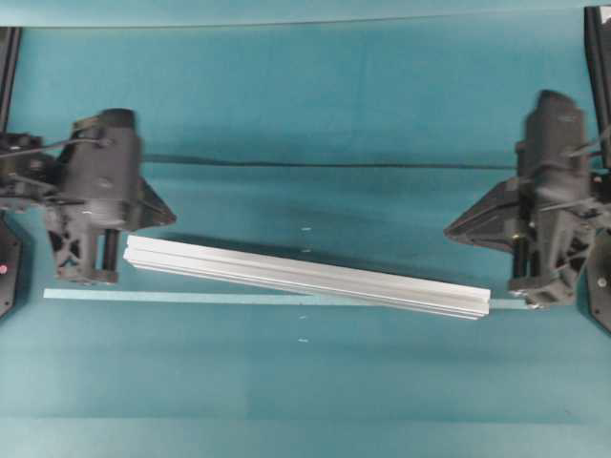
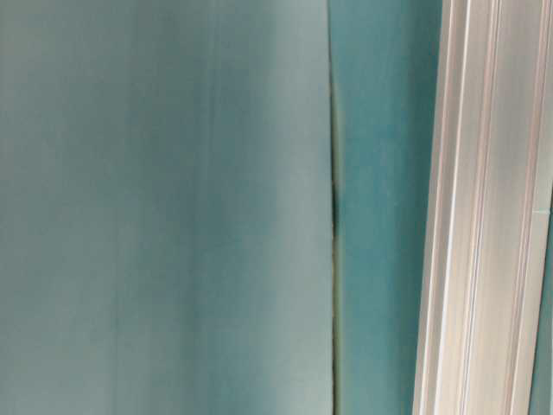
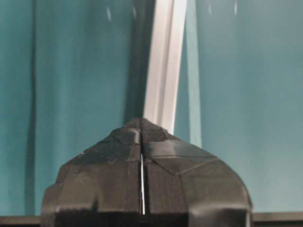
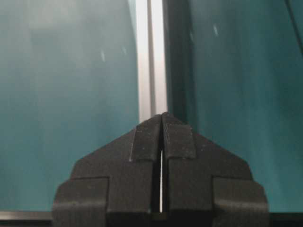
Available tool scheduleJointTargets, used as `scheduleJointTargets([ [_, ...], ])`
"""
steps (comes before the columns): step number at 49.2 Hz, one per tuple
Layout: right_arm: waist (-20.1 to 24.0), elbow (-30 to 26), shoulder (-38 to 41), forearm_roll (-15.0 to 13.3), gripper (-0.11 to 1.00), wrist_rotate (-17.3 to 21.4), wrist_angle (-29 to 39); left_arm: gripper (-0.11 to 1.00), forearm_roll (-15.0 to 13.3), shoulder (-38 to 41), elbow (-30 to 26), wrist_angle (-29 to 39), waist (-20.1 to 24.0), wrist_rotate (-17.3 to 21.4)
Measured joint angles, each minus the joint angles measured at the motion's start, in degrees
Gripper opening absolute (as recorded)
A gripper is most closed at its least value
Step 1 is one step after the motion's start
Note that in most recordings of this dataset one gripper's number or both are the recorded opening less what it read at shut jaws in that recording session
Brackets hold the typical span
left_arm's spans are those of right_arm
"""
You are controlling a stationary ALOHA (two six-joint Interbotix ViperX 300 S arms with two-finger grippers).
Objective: Lift the metal rail with both hands.
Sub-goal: 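Move both grippers down over the two ends of the silver rail, then lower both open grippers around the rail ends and close them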
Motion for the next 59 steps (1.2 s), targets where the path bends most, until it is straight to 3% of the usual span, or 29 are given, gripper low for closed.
scheduleJointTargets([
  [15,0.0,-6.3,9.7,0.0,0.04,0.0,10.6,-0.05,0.1,2.0,-1.8,1.8,0.1,3.4],
  [22,0.0,-8.8,12.5,0.0,0.21,0.1,13.8,0.06,0.1,2.0,-1.8,1.8,0.1,4.0],
  [27,-0.1,-9.4,13.8,0.4,0.48,0.2,14.4,0.26,0.1,2.6,-1.8,1.8,0.1,3.9],
  [33,0.2,-9.6,14.9,0.8,0.81,0.9,14.4,0.63,0.3,3.6,-1.8,1.8,0.1,3.5],
  [38,0.9,-9.7,15.6,0.8,0.98,0.9,14.4,0.91,0.1,4.5,-1.3,1.7,0.2,3.2],
  [42,1.2,-9.2,16.3,0.8,0.99,0.9,14.4,0.99,0.3,5.4,-0.9,1.7,0.2,3.3],
  [59,1.2,-8.0,20.3,0.8,0.99,1.7,12.4,0.96,0.1,9.1,1.6,-0.9,0.2,2.5],
])
